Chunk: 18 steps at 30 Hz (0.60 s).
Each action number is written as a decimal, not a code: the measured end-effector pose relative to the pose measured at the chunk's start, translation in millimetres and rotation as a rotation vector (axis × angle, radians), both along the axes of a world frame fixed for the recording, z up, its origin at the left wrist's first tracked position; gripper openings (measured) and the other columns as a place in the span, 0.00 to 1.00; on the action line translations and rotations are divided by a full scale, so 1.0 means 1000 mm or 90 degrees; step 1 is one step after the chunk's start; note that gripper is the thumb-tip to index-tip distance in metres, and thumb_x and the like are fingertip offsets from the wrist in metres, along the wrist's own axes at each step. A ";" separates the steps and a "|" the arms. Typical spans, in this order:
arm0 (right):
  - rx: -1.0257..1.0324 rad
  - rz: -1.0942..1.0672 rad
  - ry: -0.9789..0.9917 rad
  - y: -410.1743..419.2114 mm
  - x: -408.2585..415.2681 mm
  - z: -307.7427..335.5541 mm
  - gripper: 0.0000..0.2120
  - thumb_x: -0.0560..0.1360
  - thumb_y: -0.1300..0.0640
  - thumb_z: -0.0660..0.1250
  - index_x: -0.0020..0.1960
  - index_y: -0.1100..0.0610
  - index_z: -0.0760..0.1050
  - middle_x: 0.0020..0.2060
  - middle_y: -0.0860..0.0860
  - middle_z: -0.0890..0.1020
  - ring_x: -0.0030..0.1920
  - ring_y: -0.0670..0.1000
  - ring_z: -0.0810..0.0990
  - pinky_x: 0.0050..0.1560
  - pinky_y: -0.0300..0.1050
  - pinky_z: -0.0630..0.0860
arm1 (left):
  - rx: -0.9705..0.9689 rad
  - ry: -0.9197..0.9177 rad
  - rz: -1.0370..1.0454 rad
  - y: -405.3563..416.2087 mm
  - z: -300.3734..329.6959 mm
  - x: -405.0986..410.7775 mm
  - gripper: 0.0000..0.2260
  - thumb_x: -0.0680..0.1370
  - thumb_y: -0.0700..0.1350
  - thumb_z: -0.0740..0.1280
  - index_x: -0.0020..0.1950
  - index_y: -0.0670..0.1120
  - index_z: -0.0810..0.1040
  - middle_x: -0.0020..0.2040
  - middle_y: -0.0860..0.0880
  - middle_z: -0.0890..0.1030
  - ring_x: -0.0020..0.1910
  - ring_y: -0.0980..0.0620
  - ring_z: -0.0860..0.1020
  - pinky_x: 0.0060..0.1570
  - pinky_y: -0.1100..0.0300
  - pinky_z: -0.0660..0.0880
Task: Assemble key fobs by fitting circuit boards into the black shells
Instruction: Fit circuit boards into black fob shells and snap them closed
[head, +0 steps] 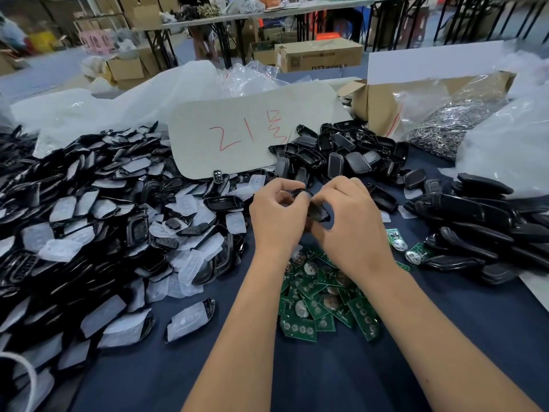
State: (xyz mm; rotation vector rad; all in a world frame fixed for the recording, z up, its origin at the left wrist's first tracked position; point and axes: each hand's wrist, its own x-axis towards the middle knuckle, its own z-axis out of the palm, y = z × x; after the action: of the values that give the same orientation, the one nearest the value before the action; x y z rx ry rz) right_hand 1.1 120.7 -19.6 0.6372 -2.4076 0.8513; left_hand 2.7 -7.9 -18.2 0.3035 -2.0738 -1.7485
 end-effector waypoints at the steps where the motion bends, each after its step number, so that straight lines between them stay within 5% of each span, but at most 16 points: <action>1: 0.000 -0.016 -0.001 -0.002 0.001 -0.001 0.07 0.70 0.63 0.77 0.46 0.60 0.81 0.46 0.51 0.78 0.50 0.53 0.73 0.47 0.46 0.74 | -0.005 0.011 -0.009 0.001 0.000 0.001 0.04 0.77 0.45 0.71 0.43 0.52 0.83 0.35 0.50 0.83 0.35 0.51 0.80 0.39 0.44 0.82; 5: -0.136 -0.064 -0.031 0.001 -0.003 -0.004 0.04 0.75 0.64 0.75 0.45 0.57 0.81 0.43 0.49 0.81 0.45 0.50 0.78 0.46 0.42 0.73 | 0.135 0.012 -0.060 0.005 0.004 0.005 0.09 0.83 0.48 0.67 0.50 0.44 0.84 0.38 0.42 0.81 0.37 0.39 0.84 0.38 0.46 0.84; 8: -0.397 -0.009 -0.193 0.005 -0.008 -0.002 0.09 0.77 0.61 0.74 0.41 0.51 0.79 0.35 0.44 0.82 0.36 0.44 0.78 0.39 0.36 0.73 | 0.160 0.022 -0.083 0.005 0.003 0.004 0.05 0.82 0.42 0.69 0.51 0.46 0.85 0.40 0.44 0.83 0.37 0.48 0.84 0.37 0.54 0.83; 11: -0.585 0.068 -0.364 0.009 -0.010 -0.001 0.09 0.78 0.62 0.73 0.41 0.54 0.79 0.34 0.49 0.80 0.34 0.47 0.74 0.35 0.41 0.73 | 0.144 0.013 -0.101 0.005 0.002 0.004 0.06 0.80 0.39 0.73 0.47 0.50 0.86 0.40 0.49 0.85 0.41 0.54 0.84 0.40 0.54 0.84; 15: -0.724 0.141 -0.509 0.014 -0.013 0.000 0.04 0.77 0.68 0.71 0.48 0.60 0.82 0.44 0.59 0.83 0.43 0.57 0.80 0.49 0.55 0.80 | 0.181 -0.007 -0.128 0.003 0.006 0.005 0.07 0.79 0.37 0.73 0.46 0.49 0.85 0.39 0.48 0.86 0.40 0.50 0.85 0.40 0.54 0.84; 18: -0.819 0.173 -0.528 0.015 -0.013 -0.001 0.10 0.78 0.72 0.68 0.54 0.62 0.81 0.47 0.58 0.87 0.48 0.55 0.86 0.56 0.53 0.84 | 0.179 -0.021 -0.155 0.003 0.006 0.006 0.04 0.80 0.37 0.72 0.48 0.45 0.85 0.40 0.43 0.86 0.41 0.47 0.84 0.42 0.52 0.85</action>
State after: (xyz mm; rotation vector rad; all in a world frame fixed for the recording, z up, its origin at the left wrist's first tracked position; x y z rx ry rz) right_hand -12.1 135.6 -20.4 0.0394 -1.6755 2.7831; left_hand 8.6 -5.0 -12.4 0.1644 -1.9529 -2.1997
